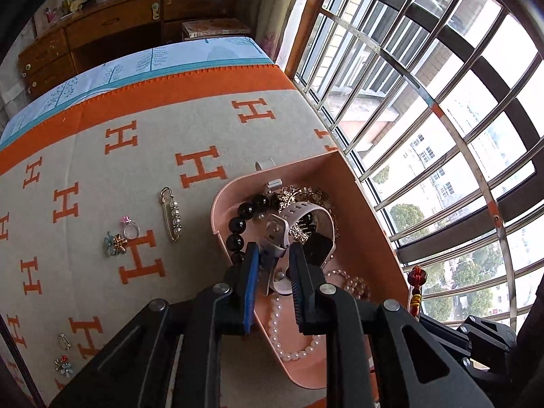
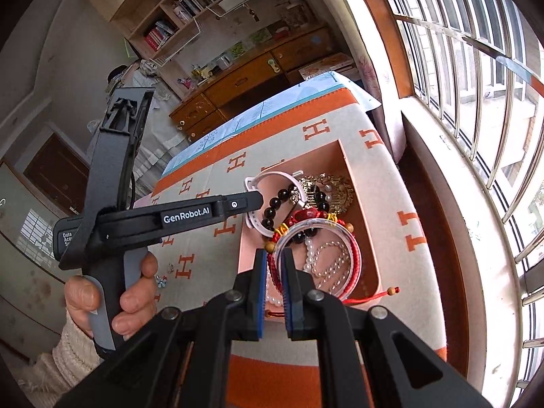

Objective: Organize jewelry
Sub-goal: 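Carry the smartwatch and red bangle over the pink box, open left tool, then open the right tool to drop the red bangle into the pink box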

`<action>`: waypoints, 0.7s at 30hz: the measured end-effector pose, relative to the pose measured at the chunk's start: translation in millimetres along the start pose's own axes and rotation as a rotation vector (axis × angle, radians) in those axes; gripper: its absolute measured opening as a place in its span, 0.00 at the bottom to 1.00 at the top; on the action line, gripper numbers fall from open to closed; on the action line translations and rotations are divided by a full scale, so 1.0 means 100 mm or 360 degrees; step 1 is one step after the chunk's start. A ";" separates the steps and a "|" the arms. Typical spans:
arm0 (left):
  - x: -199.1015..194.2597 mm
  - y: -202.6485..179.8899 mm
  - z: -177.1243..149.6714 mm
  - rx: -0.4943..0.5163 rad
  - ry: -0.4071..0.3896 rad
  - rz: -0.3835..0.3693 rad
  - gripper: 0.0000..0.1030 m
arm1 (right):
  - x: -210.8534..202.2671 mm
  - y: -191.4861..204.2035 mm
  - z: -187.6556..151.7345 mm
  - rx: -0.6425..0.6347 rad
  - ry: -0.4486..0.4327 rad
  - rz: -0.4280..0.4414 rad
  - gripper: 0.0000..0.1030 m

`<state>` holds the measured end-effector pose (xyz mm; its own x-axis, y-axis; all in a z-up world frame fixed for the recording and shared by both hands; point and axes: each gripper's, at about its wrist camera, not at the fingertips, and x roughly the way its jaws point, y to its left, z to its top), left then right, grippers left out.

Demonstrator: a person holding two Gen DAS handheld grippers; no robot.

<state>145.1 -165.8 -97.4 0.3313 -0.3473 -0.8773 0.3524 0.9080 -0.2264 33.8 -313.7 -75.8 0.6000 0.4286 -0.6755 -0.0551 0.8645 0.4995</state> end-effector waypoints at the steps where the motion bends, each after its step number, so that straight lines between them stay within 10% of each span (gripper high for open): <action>1: -0.01 -0.01 -0.02 0.0015 -0.0014 0.0023 0.29 | 0.01 0.00 0.00 0.0002 0.0005 0.0001 0.08; 13: -0.59 0.13 -0.27 0.0048 -0.0393 0.0271 0.68 | 0.11 0.02 0.02 0.0001 0.0033 -0.0036 0.08; 21: -0.82 0.21 -0.53 0.0116 -0.0501 0.0321 0.70 | 0.28 0.09 0.04 -0.0025 0.0068 -0.0114 0.08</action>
<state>79.4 -105.6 -52.5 0.6492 -0.2285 -0.7255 0.3103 0.9504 -0.0217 53.0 -294.6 -88.1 0.5683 0.3762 -0.7318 -0.0261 0.8971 0.4410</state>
